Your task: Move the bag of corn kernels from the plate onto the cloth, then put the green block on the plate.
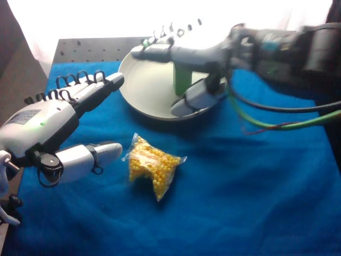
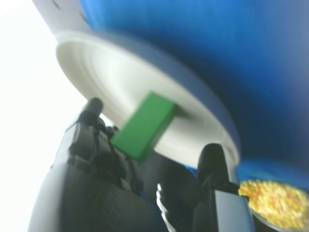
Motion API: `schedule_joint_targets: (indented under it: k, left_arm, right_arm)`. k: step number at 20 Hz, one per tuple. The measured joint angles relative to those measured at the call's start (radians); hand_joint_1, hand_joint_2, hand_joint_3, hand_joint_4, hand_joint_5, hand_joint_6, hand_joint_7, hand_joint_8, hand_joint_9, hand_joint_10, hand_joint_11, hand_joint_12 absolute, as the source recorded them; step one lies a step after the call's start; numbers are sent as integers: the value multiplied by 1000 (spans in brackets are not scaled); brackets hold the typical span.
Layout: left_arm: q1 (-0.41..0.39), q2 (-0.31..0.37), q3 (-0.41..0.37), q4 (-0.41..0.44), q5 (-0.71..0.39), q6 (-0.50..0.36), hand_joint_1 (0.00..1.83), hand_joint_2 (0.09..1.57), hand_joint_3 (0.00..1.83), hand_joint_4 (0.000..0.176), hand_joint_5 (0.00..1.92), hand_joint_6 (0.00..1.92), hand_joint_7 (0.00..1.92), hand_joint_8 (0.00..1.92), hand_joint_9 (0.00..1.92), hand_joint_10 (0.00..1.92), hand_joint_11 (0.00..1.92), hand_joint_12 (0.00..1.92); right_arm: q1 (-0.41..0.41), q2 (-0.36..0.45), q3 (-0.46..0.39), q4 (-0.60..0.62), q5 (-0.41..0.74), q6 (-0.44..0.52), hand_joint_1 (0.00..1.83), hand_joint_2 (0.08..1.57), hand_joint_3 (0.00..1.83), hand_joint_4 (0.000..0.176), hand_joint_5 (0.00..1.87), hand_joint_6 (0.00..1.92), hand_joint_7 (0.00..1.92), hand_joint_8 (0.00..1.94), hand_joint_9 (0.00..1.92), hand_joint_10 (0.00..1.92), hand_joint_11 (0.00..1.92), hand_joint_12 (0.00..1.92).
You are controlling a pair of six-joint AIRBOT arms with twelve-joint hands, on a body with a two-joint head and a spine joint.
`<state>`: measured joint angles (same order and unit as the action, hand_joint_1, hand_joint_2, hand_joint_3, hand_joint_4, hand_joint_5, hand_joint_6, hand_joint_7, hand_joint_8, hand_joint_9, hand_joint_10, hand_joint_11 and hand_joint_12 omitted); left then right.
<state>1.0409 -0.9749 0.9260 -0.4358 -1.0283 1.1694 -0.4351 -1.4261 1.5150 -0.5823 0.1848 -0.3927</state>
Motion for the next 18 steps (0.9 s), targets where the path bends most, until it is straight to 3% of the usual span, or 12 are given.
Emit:
schedule_joint_targets:
  k: [2, 5, 6, 7, 8, 10, 11, 12, 13, 15, 17, 18]
  left_arm:
    - [11, 0, -4, -10, -14, 2, 633, 1249, 0, 117, 21, 1, 0, 0, 0, 0, 0, 0]
    - [24, 8, -14, -11, -28, 8, 606, 1252, 0, 116, 3, 0, 0, 0, 0, 0, 0, 0]
    - [25, 8, -14, -18, -30, 8, 594, 1255, 2, 113, 0, 0, 0, 0, 0, 0, 0, 0]
    - [27, 14, -19, -26, -29, 5, 559, 1255, 2, 134, 0, 0, 0, 0, 0, 0, 0, 0]
    - [32, 18, -26, -26, -31, 4, 519, 1266, 5, 107, 6, 2, 0, 0, 0, 0, 0, 0]
    - [47, 23, -32, -31, -40, 4, 515, 1268, 6, 118, 0, 0, 0, 0, 0, 0, 0, 0]
    - [51, 30, -37, -34, -51, 1, 541, 1271, 5, 122, 0, 0, 0, 0, 0, 0, 0, 0]
    - [51, 34, -40, -40, -53, 1, 567, 1271, 4, 121, 1, 0, 0, 0, 0, 0, 0, 0]
    - [51, 37, -40, -40, -57, 1, 571, 1267, 1, 125, 8, 3, 0, 0, 0, 0, 0, 0]
    - [51, 39, -42, -39, -76, 1, 578, 1267, 1, 134, 17, 6, 0, 0, 0, 0, 0, 0]
    - [51, 48, -51, -30, -78, 1, 613, 1272, 2, 140, 18, 5, 0, 0, 0, 0, 0, 0]
    - [51, 52, -51, -28, -85, 1, 617, 1273, 2, 157, 11, 1, 0, 0, 0, 0, 0, 0]
  right_arm:
    - [21, 100, -66, -5, 56, 0, 768, 985, 0, 52, 0, 0, 0, 0, 0, 0, 0, 0]
    - [32, 230, -167, 3, 195, -2, 654, 1058, 18, 43, 0, 0, 0, 0, 0, 0, 0, 0]
    - [33, 257, -197, 3, 237, -2, 609, 1072, 24, 69, 0, 0, 0, 0, 0, 0, 0, 0]
    - [32, 289, -232, 12, 285, -1, 553, 1083, 26, 101, 0, 0, 0, 0, 0, 0, 0, 0]
    - [30, 332, -269, 11, 347, 0, 502, 1088, 25, 89, 0, 0, 0, 0, 0, 0, 0, 0]
    - [9, 379, -294, 43, 427, 0, 458, 1100, 29, 88, 0, 0, 0, 0, 0, 0, 0, 0]
    - [-30, 421, -316, 79, 478, 0, 407, 1138, 42, 115, 0, 0, 0, 0, 0, 0, 0, 0]
    - [-74, 455, -333, 102, 507, -1, 382, 1153, 45, 120, 0, 0, 0, 0, 0, 0, 0, 0]
    - [-135, 488, -354, 141, 523, -20, 316, 1183, 52, 96, 0, 0, 0, 0, 0, 0, 0, 0]
    - [-231, 538, -412, 262, 526, -141, 250, 1226, 54, 109, 0, 0, 0, 0, 0, 0, 0, 0]
    - [-319, 572, -447, 340, 588, -188, 266, 1274, 53, 90, 0, 0, 0, 0, 0, 0, 0, 0]
    - [-362, 582, -459, 373, 623, -190, 305, 1277, 46, 68, 0, 0, 0, 0, 0, 0, 0, 0]
